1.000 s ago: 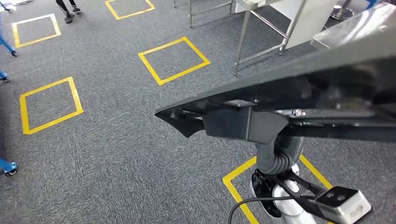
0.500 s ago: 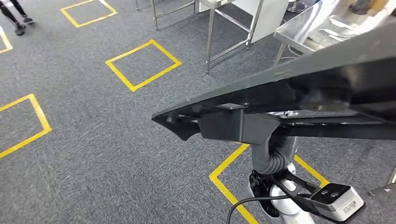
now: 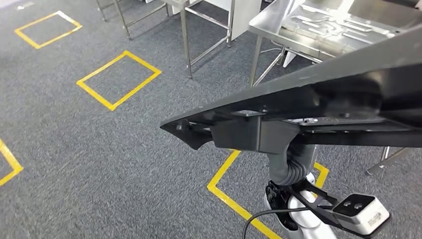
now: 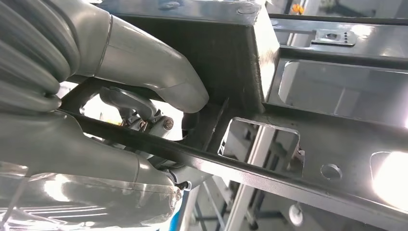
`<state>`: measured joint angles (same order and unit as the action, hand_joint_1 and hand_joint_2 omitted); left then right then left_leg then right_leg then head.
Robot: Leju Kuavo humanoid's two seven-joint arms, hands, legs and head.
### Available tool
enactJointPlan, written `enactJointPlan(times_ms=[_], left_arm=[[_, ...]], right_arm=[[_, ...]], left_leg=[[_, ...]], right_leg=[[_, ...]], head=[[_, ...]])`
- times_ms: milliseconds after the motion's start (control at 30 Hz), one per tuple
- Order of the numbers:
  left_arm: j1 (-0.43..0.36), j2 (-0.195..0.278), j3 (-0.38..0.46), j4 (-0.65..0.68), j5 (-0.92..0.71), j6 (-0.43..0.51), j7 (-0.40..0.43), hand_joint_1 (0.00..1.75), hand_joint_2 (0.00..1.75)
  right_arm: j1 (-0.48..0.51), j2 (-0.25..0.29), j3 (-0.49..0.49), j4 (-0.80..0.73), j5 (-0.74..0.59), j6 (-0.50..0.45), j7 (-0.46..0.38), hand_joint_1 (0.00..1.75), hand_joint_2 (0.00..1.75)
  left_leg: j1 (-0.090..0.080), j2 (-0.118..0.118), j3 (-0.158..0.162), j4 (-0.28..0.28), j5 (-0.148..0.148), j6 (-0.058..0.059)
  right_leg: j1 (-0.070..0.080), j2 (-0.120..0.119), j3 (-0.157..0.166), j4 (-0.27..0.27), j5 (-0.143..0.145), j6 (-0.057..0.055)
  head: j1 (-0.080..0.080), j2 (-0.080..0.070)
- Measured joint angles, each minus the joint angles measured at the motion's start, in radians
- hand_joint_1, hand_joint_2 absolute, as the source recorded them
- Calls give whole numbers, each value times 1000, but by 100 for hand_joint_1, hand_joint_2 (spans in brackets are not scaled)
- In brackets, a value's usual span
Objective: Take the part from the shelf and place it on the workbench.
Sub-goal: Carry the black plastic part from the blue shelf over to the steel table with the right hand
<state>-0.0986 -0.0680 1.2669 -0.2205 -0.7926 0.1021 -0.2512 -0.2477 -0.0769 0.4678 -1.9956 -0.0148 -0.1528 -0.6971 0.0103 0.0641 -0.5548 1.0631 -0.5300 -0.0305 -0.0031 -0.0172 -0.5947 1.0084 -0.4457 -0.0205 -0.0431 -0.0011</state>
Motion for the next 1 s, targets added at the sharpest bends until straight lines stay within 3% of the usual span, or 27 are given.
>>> enactJointPlan(times_ms=[33,100,133,167,200,233,300,367,433,500,567,633,667,700,733,800,867,933,1000], left_arm=[[1,0,0,0,-1,0,0,0,175],[6,0,0,0,-2,1,1,0,175],[8,0,0,0,-3,2,2,0,175],[9,0,0,0,-3,3,3,0,175],[8,0,0,0,-4,3,3,0,175],[8,0,0,0,-6,3,3,0,175],[7,0,0,0,-8,3,4,0,175],[7,0,0,0,-11,4,4,0,175],[5,-2,-1,0,-13,5,2,0,175],[2,-3,-3,0,-16,5,-3,0,175],[4,-3,-7,0,-19,5,-8,0,175],[7,-3,-10,0,-24,8,-8,0,175],[7,-4,-12,0,-26,10,-8,0,175],[7,-4,-14,0,-27,11,-8,0,175],[6,-6,-17,0,-28,12,-8,0,175],[5,-9,-21,0,-30,13,-7,0,175],[5,-11,-23,0,-30,15,-6,0,175],[4,-12,-24,0,-31,16,-4,0,175],[1,-12,-24,0,-32,17,-2,0,175]], right_arm=[[-1,0,0,0,0,0,0,175,175],[-1,1,0,0,-1,-2,0,175,175],[1,1,0,0,0,-4,0,175,175],[3,1,0,0,0,-7,0,175,175],[4,1,0,0,1,-9,0,175,175],[4,1,1,0,3,-11,0,175,175],[2,3,2,2,5,-15,0,175,175],[0,7,3,5,7,-21,0,175,175],[-1,9,4,6,9,-27,0,175,175],[-6,10,5,8,12,-31,0,175,175],[-12,11,8,11,14,-34,0,175,175],[-14,14,13,18,15,-39,0,175,175],[-14,14,14,21,15,-42,0,175,175],[-14,14,15,23,15,-44,0,175,175],[-14,14,16,25,16,-45,0,175,175],[-16,15,19,27,17,-46,0,175,175],[-19,18,22,28,18,-47,0,175,175],[-21,20,23,29,18,-52,0,175,175],[-21,20,25,29,17,-59,0,175,175]], left_leg=[[1,-27,-28,62,-32,-2],[2,-51,-99,199,-88,-3],[2,-53,-123,239,-93,-3],[1,-55,-132,243,-79,-2],[2,-57,-124,214,-48,1],[2,-70,-98,145,-3,4],[3,-118,-41,8,58,13],[2,-144,-18,-48,69,20],[2,-126,-14,-57,72,29],[6,-103,-8,-68,77,42],[4,-77,-5,-74,79,49],[2,-49,-5,-73,77,51],[2,-36,-5,-72,75,51],[1,-24,-4,-70,73,50],[1,-13,-3,-69,70,48],[-2,7,3,-65,63,42],[-5,24,7,-64,58,31],[-5,42,13,-65,55,19],[-1,22,11,-48,38,7]], right_leg=[[-1,11,1,0,0,-4],[1,36,1,0,-1,-9],[2,51,2,1,-1,-10],[3,65,3,1,-1,-9],[3,79,5,2,-2,-9],[3,91,7,3,-3,-7],[2,116,7,7,-5,0],[-2,137,-1,9,-4,12],[-6,154,-5,6,0,26],[-2,110,-18,32,-19,35],[-1,44,-69,135,-75,41],[-8,28,-132,258,-120,48],[-10,26,-145,283,-119,51],[-12,22,-136,264,-99,53],[-12,14,-107,206,-65,54],[-8,-30,-32,63,-11,47],[0,-58,-3,4,1,36],[3,-40,-6,4,3,25],[-2,-17,-3,-4,8,12]], head=[[0,0],[0,0],[0,0],[0,0],[0,0],[0,0],[0,0],[0,0],[0,0],[0,0],[0,0],[0,0],[0,0],[0,0],[0,0],[0,0],[0,0],[0,0],[0,0]])
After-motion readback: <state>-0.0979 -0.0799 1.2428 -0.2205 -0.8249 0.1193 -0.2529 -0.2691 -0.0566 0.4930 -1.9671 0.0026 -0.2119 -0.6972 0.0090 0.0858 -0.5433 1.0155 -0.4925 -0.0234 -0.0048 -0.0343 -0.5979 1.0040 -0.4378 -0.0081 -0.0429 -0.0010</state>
